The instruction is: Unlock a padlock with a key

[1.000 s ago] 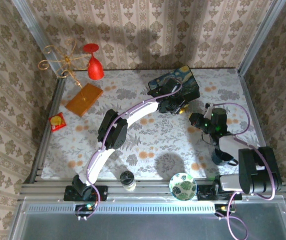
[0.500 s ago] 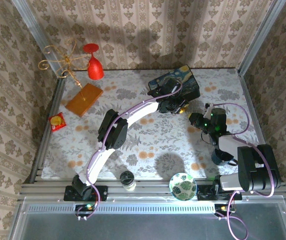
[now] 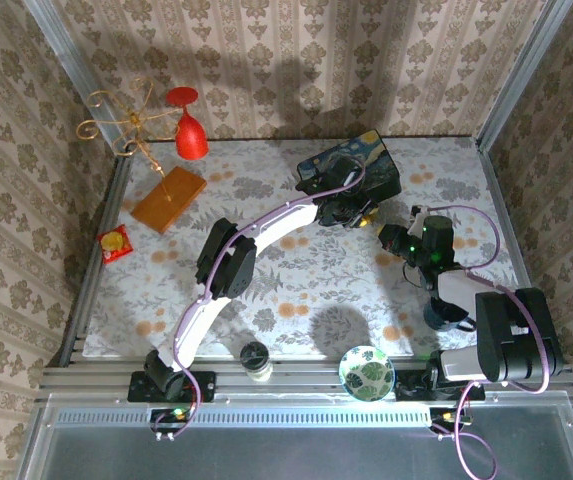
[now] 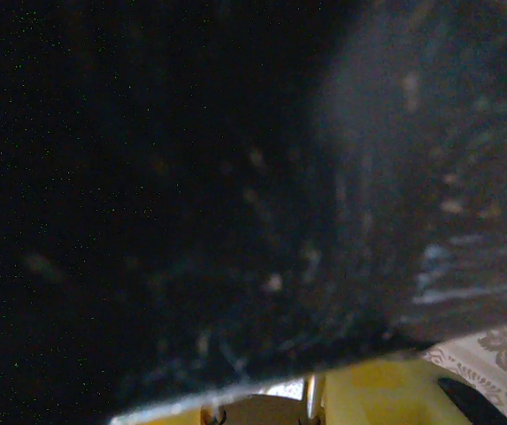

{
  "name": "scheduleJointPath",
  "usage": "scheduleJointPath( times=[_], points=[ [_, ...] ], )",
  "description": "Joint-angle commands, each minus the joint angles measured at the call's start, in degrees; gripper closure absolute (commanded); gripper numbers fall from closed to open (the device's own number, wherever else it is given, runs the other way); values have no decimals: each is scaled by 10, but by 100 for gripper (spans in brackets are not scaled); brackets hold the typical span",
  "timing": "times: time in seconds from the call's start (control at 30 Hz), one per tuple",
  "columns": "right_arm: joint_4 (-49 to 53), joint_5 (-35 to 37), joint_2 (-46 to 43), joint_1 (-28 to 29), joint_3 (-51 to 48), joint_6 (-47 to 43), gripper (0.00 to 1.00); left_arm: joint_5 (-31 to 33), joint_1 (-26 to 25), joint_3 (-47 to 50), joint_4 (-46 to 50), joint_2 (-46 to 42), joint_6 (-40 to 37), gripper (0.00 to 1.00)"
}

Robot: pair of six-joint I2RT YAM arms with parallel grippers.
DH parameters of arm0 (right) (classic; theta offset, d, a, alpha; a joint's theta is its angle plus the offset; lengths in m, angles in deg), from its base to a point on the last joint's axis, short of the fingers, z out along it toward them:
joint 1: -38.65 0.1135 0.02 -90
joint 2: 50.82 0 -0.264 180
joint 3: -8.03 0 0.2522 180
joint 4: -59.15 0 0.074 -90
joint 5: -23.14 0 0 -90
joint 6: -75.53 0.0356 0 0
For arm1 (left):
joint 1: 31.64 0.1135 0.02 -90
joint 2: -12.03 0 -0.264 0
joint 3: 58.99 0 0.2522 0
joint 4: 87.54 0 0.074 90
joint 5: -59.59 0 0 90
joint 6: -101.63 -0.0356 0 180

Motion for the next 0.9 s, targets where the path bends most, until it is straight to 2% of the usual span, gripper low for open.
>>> scheduleJointPath(
  times=[0.0, 0.27, 0.87],
  points=[
    [-13, 14, 6, 3, 5, 7, 100, -33, 2, 8, -17, 16, 31, 100],
    [-29, 20, 30, 3, 3, 18, 100, -35, 1, 18, -23, 15, 33, 100],
    [-18, 8, 13, 3, 0, 14, 100, -23, 5, 30, -32, 5, 23, 100]
  ],
)
